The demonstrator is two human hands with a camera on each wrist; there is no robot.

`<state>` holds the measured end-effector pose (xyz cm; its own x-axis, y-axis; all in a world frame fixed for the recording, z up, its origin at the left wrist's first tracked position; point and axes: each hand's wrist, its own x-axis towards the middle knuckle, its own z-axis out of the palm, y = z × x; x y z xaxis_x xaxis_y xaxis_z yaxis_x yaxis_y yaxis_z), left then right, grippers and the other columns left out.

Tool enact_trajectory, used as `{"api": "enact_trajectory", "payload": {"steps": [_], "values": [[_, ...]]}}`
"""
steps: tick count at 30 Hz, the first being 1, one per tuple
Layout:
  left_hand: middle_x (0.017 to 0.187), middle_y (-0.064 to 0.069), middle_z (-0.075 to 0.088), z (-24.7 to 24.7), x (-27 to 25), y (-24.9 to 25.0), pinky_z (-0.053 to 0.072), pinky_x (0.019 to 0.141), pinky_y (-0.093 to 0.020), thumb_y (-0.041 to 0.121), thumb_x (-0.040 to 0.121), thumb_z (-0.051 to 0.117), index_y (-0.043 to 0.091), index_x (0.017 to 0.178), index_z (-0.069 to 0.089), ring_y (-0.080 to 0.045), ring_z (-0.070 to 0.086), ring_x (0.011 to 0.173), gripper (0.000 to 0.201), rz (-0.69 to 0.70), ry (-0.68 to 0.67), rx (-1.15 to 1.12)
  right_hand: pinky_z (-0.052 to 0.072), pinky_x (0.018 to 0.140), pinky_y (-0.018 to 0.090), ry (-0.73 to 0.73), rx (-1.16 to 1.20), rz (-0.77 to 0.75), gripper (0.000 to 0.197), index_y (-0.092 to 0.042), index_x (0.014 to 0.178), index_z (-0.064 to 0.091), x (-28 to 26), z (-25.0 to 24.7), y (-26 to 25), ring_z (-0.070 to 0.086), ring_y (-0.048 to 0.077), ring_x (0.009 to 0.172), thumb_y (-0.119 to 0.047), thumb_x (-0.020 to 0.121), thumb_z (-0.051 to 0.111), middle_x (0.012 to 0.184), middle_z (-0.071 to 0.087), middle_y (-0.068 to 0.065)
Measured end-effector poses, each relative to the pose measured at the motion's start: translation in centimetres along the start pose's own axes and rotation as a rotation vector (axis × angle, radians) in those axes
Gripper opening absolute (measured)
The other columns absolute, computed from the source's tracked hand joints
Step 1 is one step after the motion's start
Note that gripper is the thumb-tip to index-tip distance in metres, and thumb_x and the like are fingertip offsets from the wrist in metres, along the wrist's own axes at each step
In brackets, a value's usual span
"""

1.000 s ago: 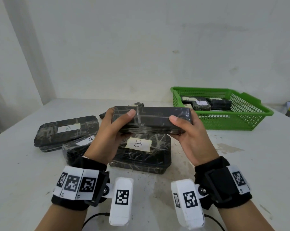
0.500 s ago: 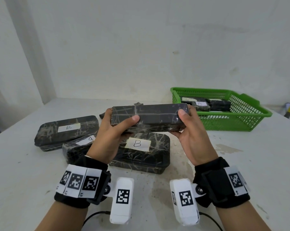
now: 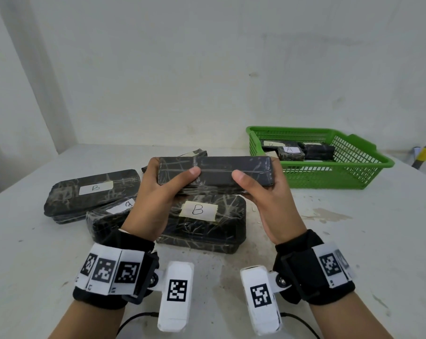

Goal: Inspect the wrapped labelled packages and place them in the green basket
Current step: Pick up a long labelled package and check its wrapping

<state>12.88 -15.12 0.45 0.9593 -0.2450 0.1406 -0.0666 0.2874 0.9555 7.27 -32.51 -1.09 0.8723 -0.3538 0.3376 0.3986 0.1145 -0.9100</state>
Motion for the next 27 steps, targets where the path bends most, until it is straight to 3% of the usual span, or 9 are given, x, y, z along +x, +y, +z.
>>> {"api": "enact_trajectory", "payload": {"steps": [2, 4, 9, 13, 16, 20, 24, 25, 27], "values": [[0.138, -0.013, 0.055, 0.0, -0.2, 0.0, 0.052, 0.099, -0.042, 0.029, 0.054, 0.093, 0.023, 0.151, 0.026, -0.015, 0.07, 0.1, 0.119, 0.016, -0.011, 0.014, 0.057, 0.084, 0.03, 0.037, 0.006, -0.022, 0.066, -0.006, 0.118, 0.05, -0.2, 0.2, 0.2, 0.071, 0.023, 0.101, -0.024, 0.066, 0.086, 0.112, 0.07, 0.013], [0.128, -0.01, 0.063, 0.0, -0.3, 0.1, 0.053, 0.095, -0.038, 0.043, 0.048, 0.085, 0.031, 0.128, 0.045, -0.014, 0.071, 0.1, 0.091, 0.047, -0.032, 0.054, 0.056, 0.079, 0.025, 0.082, 0.028, -0.063, 0.067, -0.002, 0.119, 0.05, -0.3, 0.4, 0.2, 0.072, 0.021, 0.096, -0.018, 0.064, 0.085, 0.106, 0.072, 0.01], [0.118, 0.0, 0.064, -0.2, 0.0, -0.3, 0.052, 0.095, -0.037, 0.046, 0.044, 0.084, 0.044, 0.094, 0.045, -0.02, 0.067, 0.109, 0.063, 0.093, -0.047, 0.087, 0.056, 0.077, 0.026, 0.101, 0.046, -0.084, 0.058, -0.008, 0.108, 0.051, -0.4, 0.6, 0.5, 0.072, 0.02, 0.092, -0.018, 0.063, 0.086, 0.096, 0.071, 0.005], [0.11, 0.002, 0.073, -0.6, 0.4, -0.8, 0.049, 0.103, -0.044, 0.038, 0.05, 0.092, 0.055, 0.083, 0.053, -0.024, 0.069, 0.107, 0.054, 0.136, -0.039, 0.162, 0.055, 0.072, 0.025, 0.064, 0.042, -0.01, 0.056, -0.017, 0.096, 0.051, -0.1, 0.3, 0.5, 0.07, 0.021, 0.091, -0.03, 0.062, 0.093, 0.096, 0.066, 0.006], [0.086, 0.029, 0.068, -0.1, 0.1, -0.8, 0.05, 0.099, -0.035, 0.031, 0.059, 0.091, 0.047, 0.089, 0.045, -0.005, 0.067, 0.098, 0.057, 0.154, -0.067, 0.201, 0.056, 0.076, 0.03, 0.118, 0.009, -0.028, 0.06, -0.016, 0.1, 0.056, -0.1, 0.1, 0.4, 0.072, 0.023, 0.095, -0.032, 0.052, 0.088, 0.101, 0.072, 0.008], [0.089, 0.027, 0.047, 0.4, -0.4, -1.0, 0.042, 0.062, 0.001, 0.011, 0.072, 0.082, 0.04, 0.088, 0.036, 0.03, 0.052, 0.066, 0.057, 0.168, -0.076, 0.234, 0.057, 0.084, 0.037, 0.154, 0.011, -0.056, 0.061, -0.016, 0.1, 0.058, 0.0, 0.0, 0.2, 0.072, 0.024, 0.096, -0.032, 0.049, 0.088, 0.102, 0.073, 0.008], [0.073, 0.034, 0.058, 0.1, -0.4, -0.9, 0.04, 0.059, 0.004, 0.007, 0.075, 0.081, 0.041, 0.086, 0.035, 0.029, 0.054, 0.066, 0.058, 0.139, -0.077, 0.238, 0.058, 0.082, 0.036, 0.157, -0.002, -0.075, 0.059, -0.016, 0.097, 0.057, 0.0, 0.2, 0.5, 0.071, 0.02, 0.09, -0.034, 0.053, 0.093, 0.095, 0.069, 0.004], [0.077, 0.037, 0.06, -0.1, -0.1, -0.8, 0.044, 0.066, 0.001, 0.011, 0.072, 0.085, 0.042, 0.088, 0.037, 0.025, 0.058, 0.074, 0.059, 0.134, -0.071, 0.226, 0.058, 0.078, 0.034, 0.151, 0.01, -0.079, 0.052, -0.016, 0.095, 0.056, 0.0, 0.2, 0.6, 0.07, 0.017, 0.087, -0.033, 0.06, 0.091, 0.094, 0.067, 0.004], [0.115, 0.025, 0.061, -0.5, 0.3, -0.7, 0.051, 0.092, -0.019, 0.032, 0.056, 0.094, 0.042, 0.108, 0.046, -0.001, 0.065, 0.106, 0.071, 0.117, -0.065, 0.2, 0.054, 0.074, 0.027, 0.098, 0.051, -0.092, 0.032, -0.016, 0.096, 0.055, 0.2, 0.1, 0.4, 0.066, 0.011, 0.083, -0.034, 0.077, 0.072, 0.092, 0.064, 0.001]]}}
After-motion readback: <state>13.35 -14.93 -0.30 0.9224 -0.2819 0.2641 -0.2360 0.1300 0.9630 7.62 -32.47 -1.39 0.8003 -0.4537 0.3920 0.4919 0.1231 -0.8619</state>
